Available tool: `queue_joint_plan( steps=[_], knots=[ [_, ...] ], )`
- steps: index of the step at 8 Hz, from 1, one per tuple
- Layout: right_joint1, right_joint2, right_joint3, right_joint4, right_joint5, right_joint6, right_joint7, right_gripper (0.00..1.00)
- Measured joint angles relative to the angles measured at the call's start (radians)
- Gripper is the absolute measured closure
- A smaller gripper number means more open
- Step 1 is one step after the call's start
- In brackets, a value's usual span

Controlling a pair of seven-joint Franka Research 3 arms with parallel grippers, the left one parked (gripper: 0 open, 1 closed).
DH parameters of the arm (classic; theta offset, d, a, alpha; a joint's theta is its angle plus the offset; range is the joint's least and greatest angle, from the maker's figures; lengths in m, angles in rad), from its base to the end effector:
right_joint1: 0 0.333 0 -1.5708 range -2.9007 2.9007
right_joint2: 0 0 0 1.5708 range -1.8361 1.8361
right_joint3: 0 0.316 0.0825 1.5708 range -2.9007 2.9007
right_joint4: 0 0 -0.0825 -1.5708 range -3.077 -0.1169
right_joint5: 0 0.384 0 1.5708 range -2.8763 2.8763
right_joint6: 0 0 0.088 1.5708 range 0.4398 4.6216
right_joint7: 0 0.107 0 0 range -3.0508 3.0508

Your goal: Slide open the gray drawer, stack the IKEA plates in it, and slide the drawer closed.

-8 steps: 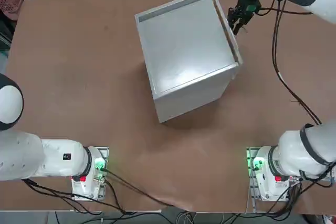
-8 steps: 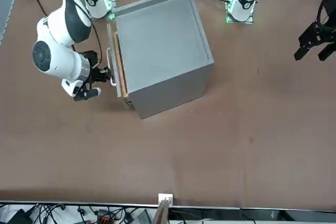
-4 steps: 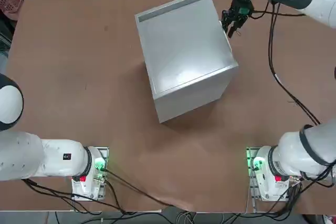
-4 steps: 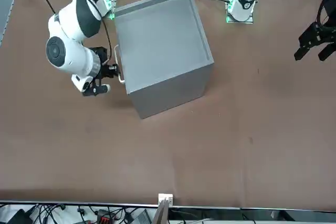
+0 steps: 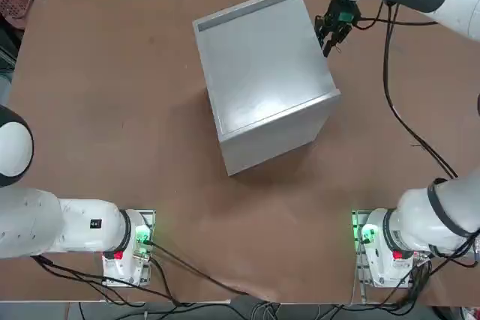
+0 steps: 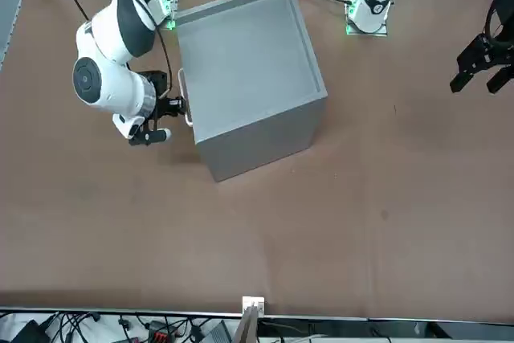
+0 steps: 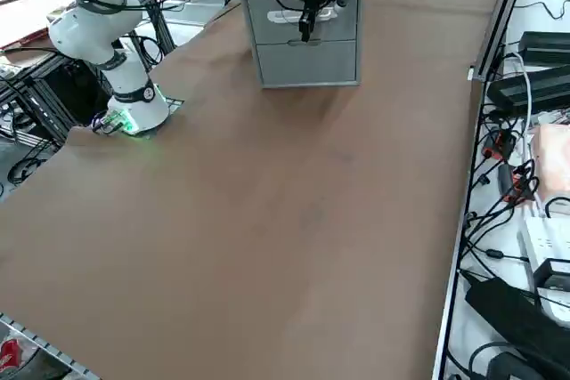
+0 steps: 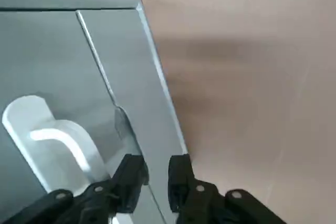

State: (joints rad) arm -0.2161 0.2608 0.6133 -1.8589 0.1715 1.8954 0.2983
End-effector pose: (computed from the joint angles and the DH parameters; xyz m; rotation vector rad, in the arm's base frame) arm 0.5484 0.2238 0.3926 -2.8872 -0.0382 0.4005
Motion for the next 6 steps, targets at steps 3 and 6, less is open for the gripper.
queue_joint_plan(
  steps=[3, 6],
  knots=[
    [0.010, -0.003, -0.007, -0.002, 0.000, 0.000, 0.019, 0.69],
    [0.009, -0.013, -0.015, 0.023, 0.000, -0.004, 0.020, 0.67]
  ],
)
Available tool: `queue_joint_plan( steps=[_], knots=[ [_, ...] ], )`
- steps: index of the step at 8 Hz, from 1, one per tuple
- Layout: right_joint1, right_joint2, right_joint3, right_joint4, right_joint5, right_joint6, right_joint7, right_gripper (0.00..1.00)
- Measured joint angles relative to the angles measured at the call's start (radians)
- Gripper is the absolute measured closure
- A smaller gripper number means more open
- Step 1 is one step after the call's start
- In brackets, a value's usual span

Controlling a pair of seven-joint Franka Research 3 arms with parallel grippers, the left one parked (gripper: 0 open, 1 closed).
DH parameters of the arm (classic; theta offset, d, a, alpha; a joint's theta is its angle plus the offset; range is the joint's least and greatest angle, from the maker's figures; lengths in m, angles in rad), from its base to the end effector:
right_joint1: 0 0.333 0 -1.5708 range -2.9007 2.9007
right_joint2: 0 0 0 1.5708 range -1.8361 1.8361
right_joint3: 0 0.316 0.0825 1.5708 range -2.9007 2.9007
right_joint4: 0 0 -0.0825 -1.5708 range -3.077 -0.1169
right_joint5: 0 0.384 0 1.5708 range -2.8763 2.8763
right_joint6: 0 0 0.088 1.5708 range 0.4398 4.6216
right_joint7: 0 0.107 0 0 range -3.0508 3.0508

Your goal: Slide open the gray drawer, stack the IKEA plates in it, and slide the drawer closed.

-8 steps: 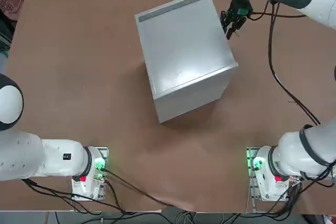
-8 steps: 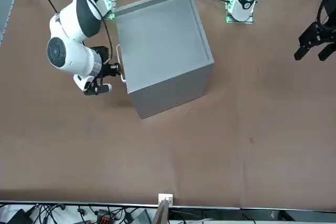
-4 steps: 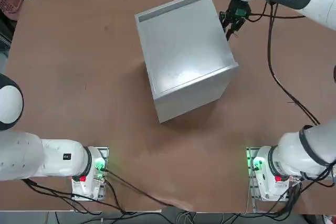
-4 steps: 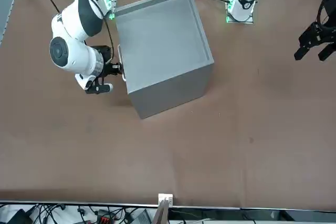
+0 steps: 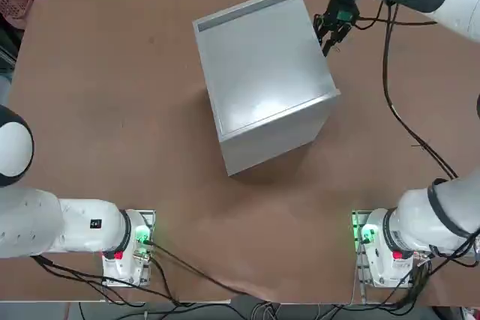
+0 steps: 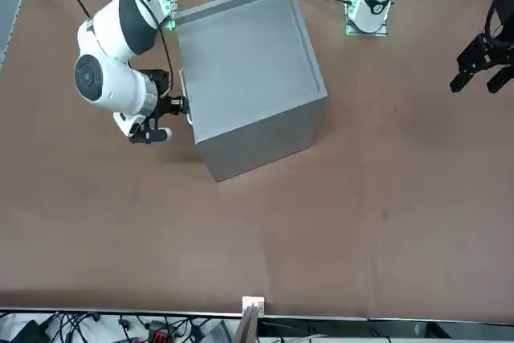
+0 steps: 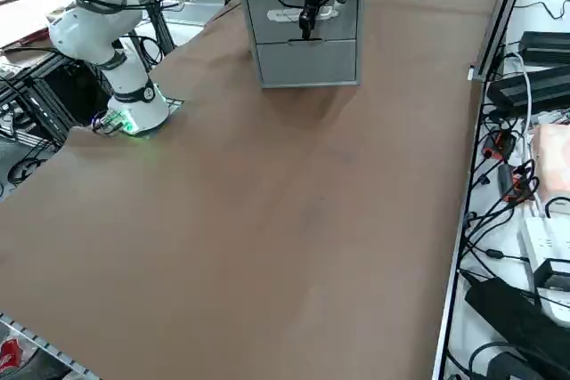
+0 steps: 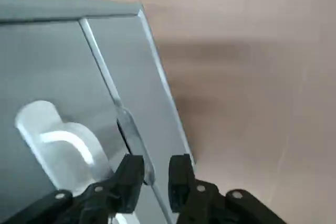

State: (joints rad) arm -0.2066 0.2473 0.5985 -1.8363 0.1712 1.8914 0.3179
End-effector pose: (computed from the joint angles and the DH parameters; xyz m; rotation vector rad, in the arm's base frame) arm 0.5535 0.2220 0.4077 -2.8942 -0.0050 0.3599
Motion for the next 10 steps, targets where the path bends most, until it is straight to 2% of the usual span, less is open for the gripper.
queue_joint_plan(
  steps=[1, 3, 4, 5, 6, 7, 10],
  knots=[
    [-0.003, -0.009, -0.010, 0.041, -0.012, -0.024, 0.002, 0.67],
    [-0.024, -0.026, -0.048, 0.152, -0.086, -0.087, 0.004, 0.52],
    [-0.037, -0.030, -0.073, 0.198, -0.112, -0.103, 0.004, 0.33],
    [-0.049, -0.032, -0.103, 0.239, -0.140, -0.126, 0.004, 0.21],
    [-0.058, -0.032, -0.126, 0.279, -0.195, -0.165, -0.001, 0.15],
    [-0.064, -0.034, -0.135, 0.316, -0.251, -0.208, -0.003, 0.03],
    [-0.093, -0.077, -0.143, 0.354, -0.336, -0.299, -0.061, 0.00]
  ],
)
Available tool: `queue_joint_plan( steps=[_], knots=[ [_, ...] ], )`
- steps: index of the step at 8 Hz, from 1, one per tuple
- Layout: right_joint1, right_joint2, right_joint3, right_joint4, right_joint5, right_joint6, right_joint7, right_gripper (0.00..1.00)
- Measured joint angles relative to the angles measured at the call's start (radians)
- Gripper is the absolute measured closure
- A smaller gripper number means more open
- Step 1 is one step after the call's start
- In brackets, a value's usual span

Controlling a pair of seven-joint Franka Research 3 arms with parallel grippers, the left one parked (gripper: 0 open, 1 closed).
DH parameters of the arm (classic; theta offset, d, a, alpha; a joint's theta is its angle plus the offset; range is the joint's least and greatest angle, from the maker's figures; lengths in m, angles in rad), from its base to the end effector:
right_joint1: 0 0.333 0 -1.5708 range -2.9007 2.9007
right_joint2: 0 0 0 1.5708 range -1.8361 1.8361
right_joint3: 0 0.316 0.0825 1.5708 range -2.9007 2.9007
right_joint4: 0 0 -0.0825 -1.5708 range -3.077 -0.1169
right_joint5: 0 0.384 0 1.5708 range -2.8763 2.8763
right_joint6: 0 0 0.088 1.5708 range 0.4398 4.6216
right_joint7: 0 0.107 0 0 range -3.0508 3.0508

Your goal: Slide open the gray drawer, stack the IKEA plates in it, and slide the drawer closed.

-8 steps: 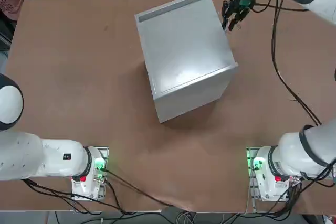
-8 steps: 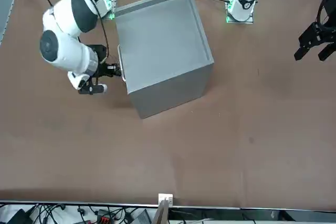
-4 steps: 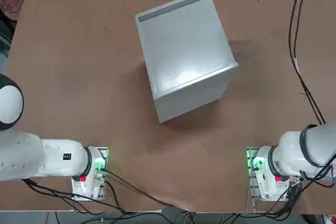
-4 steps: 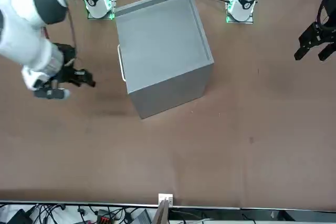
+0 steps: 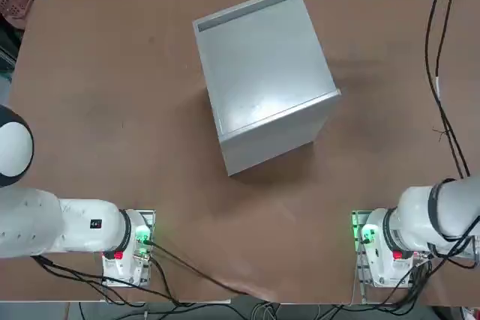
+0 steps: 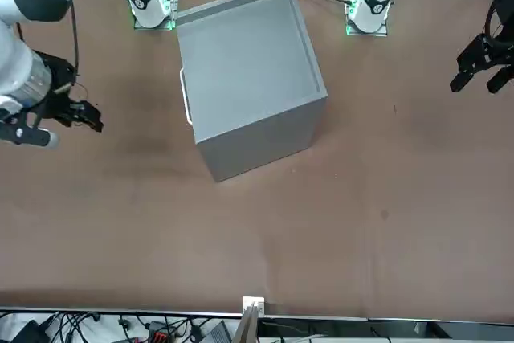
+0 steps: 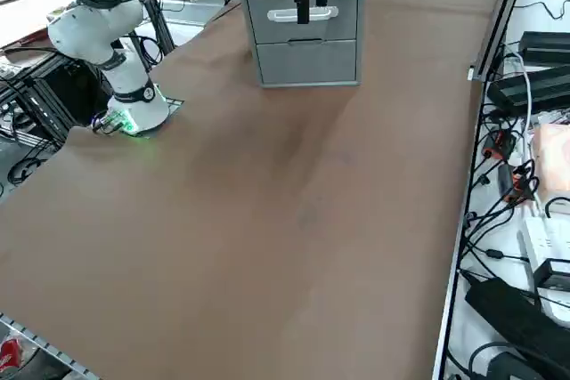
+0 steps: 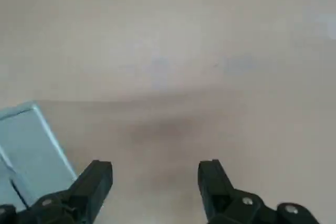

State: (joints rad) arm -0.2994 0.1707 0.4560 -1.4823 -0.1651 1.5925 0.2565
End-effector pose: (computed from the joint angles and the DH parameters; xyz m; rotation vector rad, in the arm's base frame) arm 0.6003 0.0551 0.5788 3.0409 -0.1474 -0.0363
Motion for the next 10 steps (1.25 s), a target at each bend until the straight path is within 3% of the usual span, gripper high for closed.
queue_joint_plan(
  steps=[4, 5, 8, 10],
  knots=[
    [-0.041, -0.083, -0.017, 0.000, 0.020, -0.095, -0.125, 0.00],
    [-0.025, -0.099, -0.059, 0.000, 0.061, -0.105, -0.136, 0.00],
    [0.178, -0.141, -0.333, -0.023, 0.144, -0.134, -0.167, 0.00],
    [0.304, -0.165, -0.475, -0.056, 0.188, -0.134, -0.167, 0.00]
  ],
)
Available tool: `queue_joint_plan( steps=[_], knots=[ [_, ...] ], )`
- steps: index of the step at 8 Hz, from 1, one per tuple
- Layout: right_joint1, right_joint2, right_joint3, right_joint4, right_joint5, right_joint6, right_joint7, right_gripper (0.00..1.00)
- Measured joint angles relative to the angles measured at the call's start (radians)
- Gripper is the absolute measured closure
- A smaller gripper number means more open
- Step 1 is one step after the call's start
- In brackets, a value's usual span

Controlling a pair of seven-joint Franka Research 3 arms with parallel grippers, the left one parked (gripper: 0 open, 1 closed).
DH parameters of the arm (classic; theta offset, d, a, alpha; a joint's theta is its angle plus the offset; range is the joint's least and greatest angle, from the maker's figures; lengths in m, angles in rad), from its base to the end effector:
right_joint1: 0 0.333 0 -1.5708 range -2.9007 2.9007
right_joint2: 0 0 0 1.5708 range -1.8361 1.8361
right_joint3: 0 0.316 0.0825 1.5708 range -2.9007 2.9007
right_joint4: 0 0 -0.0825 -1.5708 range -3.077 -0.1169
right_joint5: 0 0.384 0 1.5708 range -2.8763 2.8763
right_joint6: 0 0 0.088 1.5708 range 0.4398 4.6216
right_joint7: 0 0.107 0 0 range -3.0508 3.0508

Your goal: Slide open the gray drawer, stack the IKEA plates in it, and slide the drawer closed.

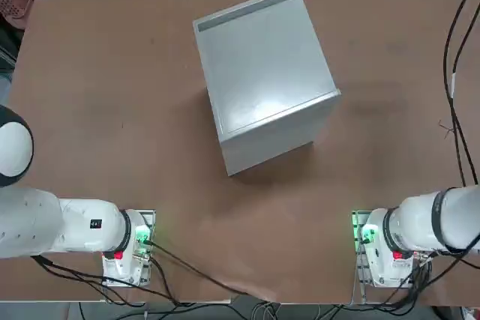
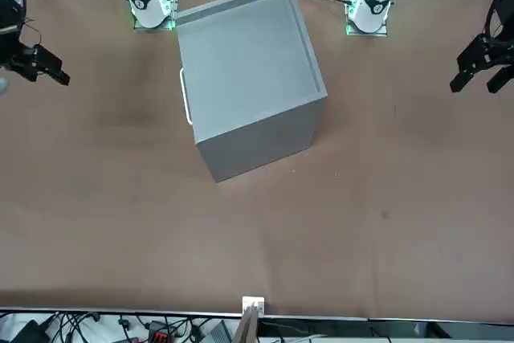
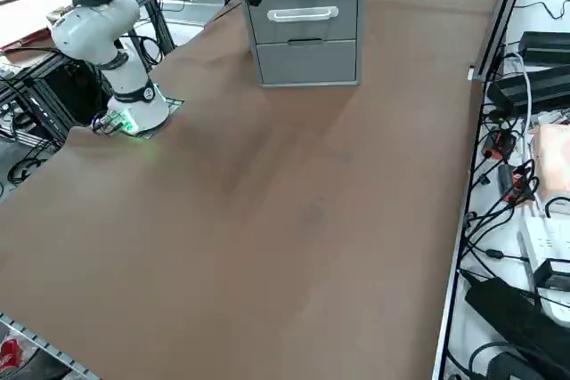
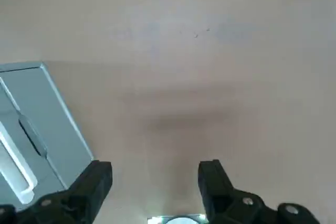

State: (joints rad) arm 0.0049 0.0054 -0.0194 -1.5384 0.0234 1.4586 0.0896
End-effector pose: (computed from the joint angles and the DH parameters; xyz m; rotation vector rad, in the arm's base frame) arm 0.5444 -0.0051 0.6273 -3.1146 0.1597 0.1342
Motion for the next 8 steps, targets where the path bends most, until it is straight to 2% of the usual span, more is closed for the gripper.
queue_joint_plan(
  steps=[2, 3, 8],
  knots=[
    [0.095, -0.007, -0.076, -0.008, 0.008, 0.022, 0.028, 0.00],
    [0.131, -0.007, -0.097, -0.008, 0.008, 0.041, 0.066, 0.00],
    [0.147, -0.006, -0.115, -0.008, 0.007, 0.097, 0.090, 0.00]
  ],
)
